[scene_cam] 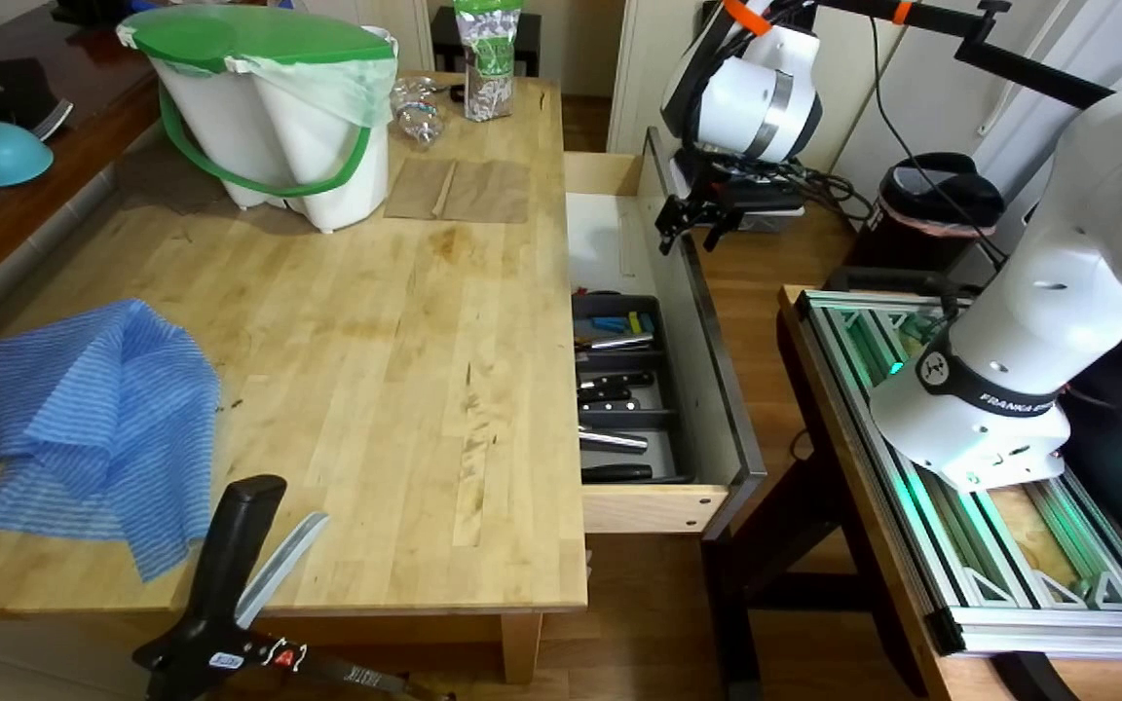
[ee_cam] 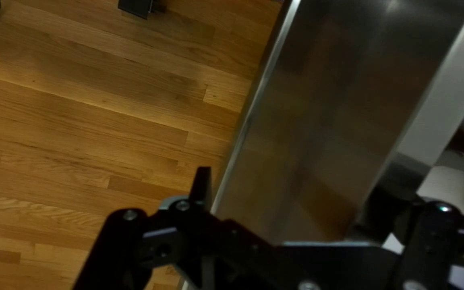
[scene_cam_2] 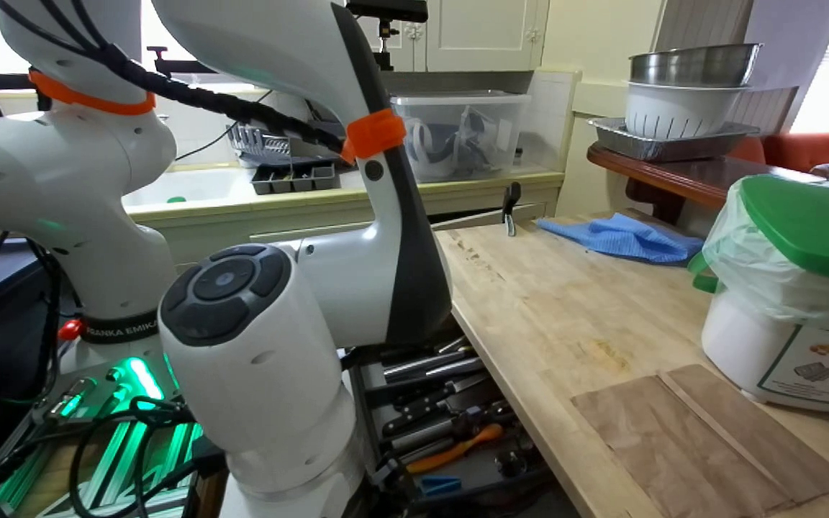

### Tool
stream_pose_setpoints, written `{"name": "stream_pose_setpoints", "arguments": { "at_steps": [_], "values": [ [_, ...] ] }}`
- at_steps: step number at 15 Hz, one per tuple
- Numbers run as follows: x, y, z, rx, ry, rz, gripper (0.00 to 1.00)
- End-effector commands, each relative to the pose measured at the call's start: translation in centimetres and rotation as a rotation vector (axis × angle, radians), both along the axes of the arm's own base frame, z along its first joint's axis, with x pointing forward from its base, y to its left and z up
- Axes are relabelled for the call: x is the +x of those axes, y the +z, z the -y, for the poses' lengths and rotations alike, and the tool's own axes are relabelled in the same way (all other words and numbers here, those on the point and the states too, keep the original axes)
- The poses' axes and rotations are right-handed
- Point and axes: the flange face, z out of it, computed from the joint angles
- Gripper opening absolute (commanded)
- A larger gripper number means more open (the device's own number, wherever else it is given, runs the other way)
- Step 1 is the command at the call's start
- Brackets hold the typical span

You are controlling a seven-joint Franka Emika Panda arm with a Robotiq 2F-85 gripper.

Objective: Open the drawer

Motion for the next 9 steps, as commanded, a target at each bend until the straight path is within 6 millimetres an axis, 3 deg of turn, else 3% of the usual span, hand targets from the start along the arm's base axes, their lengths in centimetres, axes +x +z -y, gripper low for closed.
{"name": "stream_pose_setpoints", "arguments": {
  "at_steps": [1, 5, 9],
  "values": [
    [-1.9, 0.9, 0.2, -0.016, -0.027, -0.021, 1.00],
    [-4.5, 1.7, 1.0, -0.015, -0.048, -0.052, 1.00],
    [-4.9, 4.2, 0.9, -0.009, -0.027, 0.028, 1.00]
  ]
}}
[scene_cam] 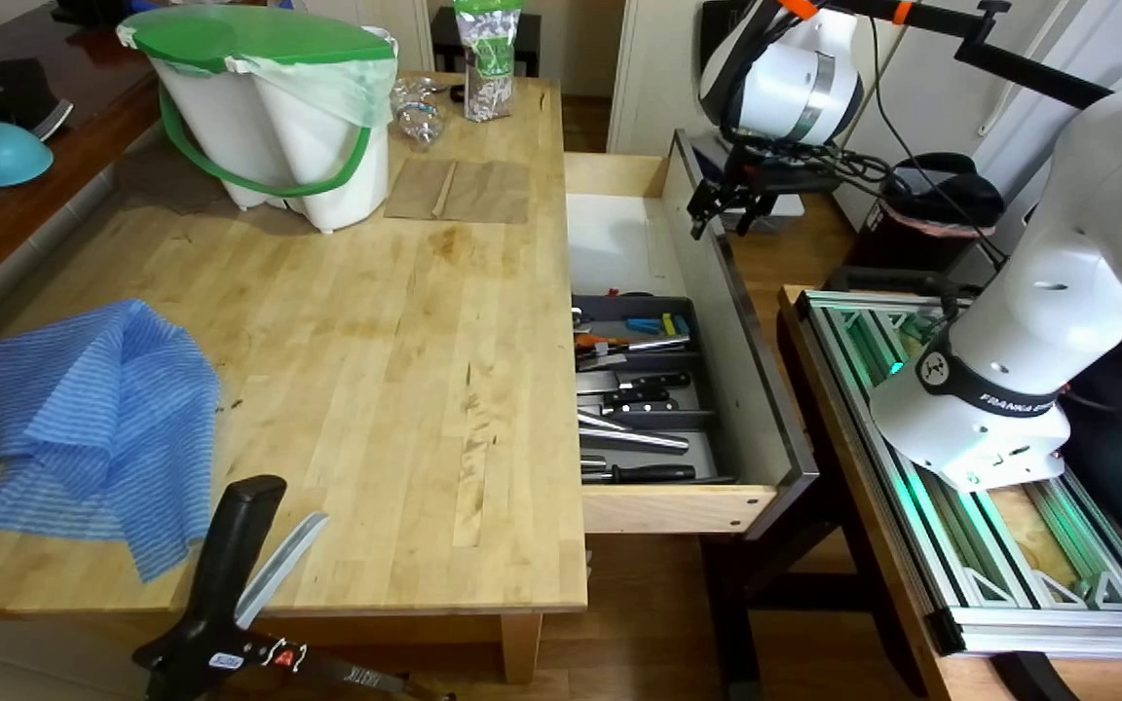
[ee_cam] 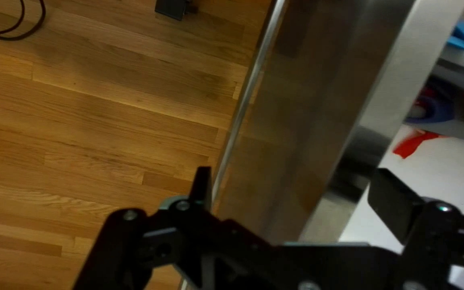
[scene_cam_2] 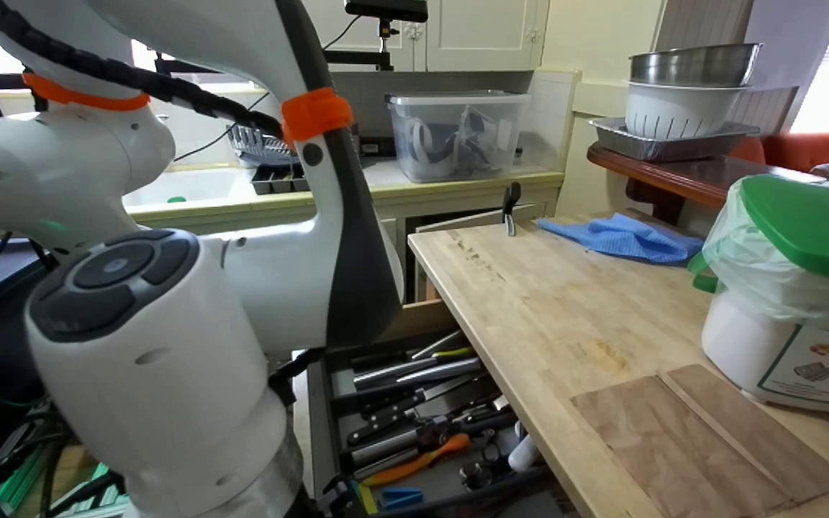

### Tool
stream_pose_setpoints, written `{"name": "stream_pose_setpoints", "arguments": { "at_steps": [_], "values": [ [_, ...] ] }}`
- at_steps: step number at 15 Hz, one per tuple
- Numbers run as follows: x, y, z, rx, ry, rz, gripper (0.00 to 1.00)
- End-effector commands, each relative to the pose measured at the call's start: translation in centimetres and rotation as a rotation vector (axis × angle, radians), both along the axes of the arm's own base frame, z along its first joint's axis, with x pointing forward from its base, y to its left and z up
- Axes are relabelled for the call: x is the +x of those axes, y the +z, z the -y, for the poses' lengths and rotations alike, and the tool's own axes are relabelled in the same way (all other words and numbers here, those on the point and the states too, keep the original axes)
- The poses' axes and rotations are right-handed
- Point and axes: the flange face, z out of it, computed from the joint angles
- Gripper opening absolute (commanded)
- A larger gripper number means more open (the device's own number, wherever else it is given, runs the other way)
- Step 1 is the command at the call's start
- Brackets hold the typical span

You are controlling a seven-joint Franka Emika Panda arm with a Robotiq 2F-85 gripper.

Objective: Open the drawer

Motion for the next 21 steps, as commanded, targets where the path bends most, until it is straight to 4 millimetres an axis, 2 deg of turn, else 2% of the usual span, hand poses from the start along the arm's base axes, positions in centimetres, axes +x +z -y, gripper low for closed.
{"name": "stream_pose_setpoints", "arguments": {
  "at_steps": [1, 3, 5, 8, 9, 11, 13, 14, 16, 18, 19, 20, 21],
  "values": [
    [-0.1, 3.5, -1.3, 0.004, 0.031, 0.114, 1.00],
    [0.6, 5.3, -2.2, 0.043, 0.095, 0.172, 1.00],
    [2.2, 7.6, -3.1, 0.001, 0.225, 0.200, 1.00],
    [5.0, 8.8, -5.6, -0.036, 0.437, 0.143, 1.00],
    [6.6, 10.1, -5.2, -0.049, 0.499, 0.120, 1.00],
    [7.8, 11.9, -6.8, -0.079, 0.627, 0.070, 1.00],
    [8.3, 15.0, -7.9, -0.111, 0.755, 0.020, 1.00],
    [7.1, 15.7, -9.8, -0.132, 0.822, -0.001, 1.00],
    [7.0, 18.7, -10.5, -0.143, 0.949, -0.026, 1.00],
    [6.3, 22.4, -11.4, -0.127, 1.064, 0.002, 1.00],
    [5.5, 24.4, -11.8, -0.092, 1.106, 0.079, 1.00],
    [5.2, 25.1, -11.5, -0.030, 1.113, 0.115, 1.00],
    [6.7, 23.0, -11.0, -0.084, 1.053, 0.030, 1.00]
  ]
}}
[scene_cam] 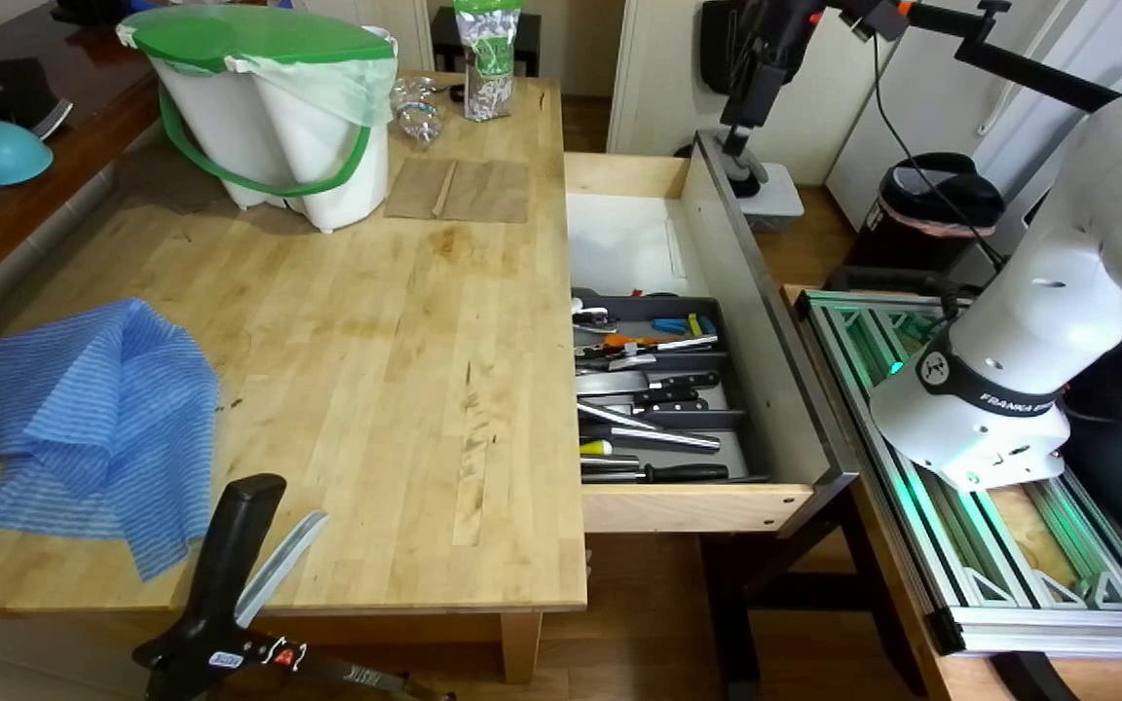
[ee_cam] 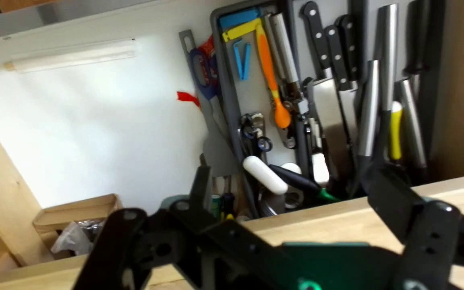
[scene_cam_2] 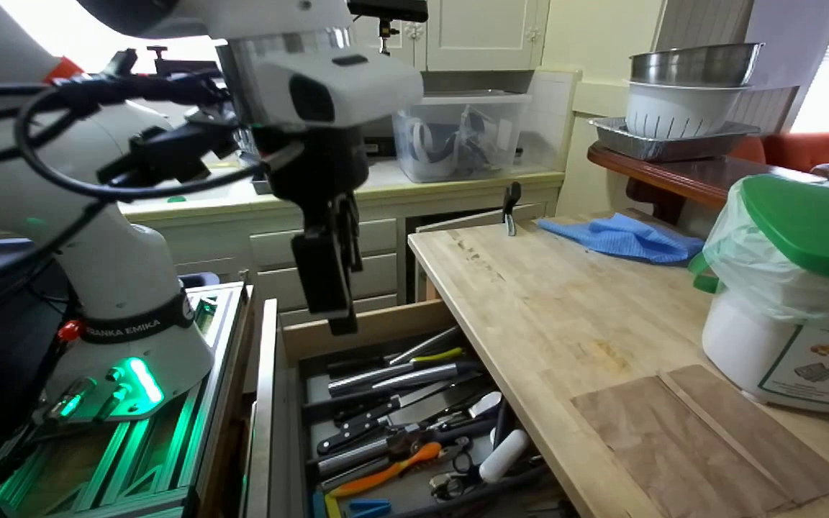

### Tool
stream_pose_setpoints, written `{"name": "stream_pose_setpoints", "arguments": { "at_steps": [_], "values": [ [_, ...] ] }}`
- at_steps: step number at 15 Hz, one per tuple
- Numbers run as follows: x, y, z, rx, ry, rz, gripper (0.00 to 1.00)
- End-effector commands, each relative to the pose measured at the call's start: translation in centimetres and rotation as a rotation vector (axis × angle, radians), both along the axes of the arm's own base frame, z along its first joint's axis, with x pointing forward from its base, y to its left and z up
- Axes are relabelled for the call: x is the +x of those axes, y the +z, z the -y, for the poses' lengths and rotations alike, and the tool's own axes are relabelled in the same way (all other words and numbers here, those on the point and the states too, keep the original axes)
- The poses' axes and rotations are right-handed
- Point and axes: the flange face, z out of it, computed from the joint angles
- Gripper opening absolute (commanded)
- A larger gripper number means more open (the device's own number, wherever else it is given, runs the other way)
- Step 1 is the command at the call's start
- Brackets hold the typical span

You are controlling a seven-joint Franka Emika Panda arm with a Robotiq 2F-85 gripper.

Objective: Open the drawer

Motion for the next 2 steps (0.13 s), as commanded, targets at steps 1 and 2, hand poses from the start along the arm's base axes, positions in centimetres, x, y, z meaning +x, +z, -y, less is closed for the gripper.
{"name": "stream_pose_setpoints", "arguments": {
  "at_steps": [1, 2],
  "values": [
    [-0.64, 1.36, -0.13, 0.027, 0.022, 0.013, 1.00],
    [-1.19, 2.22, -0.14, 0.041, 0.033, 0.033, 1.00]
  ]
}}
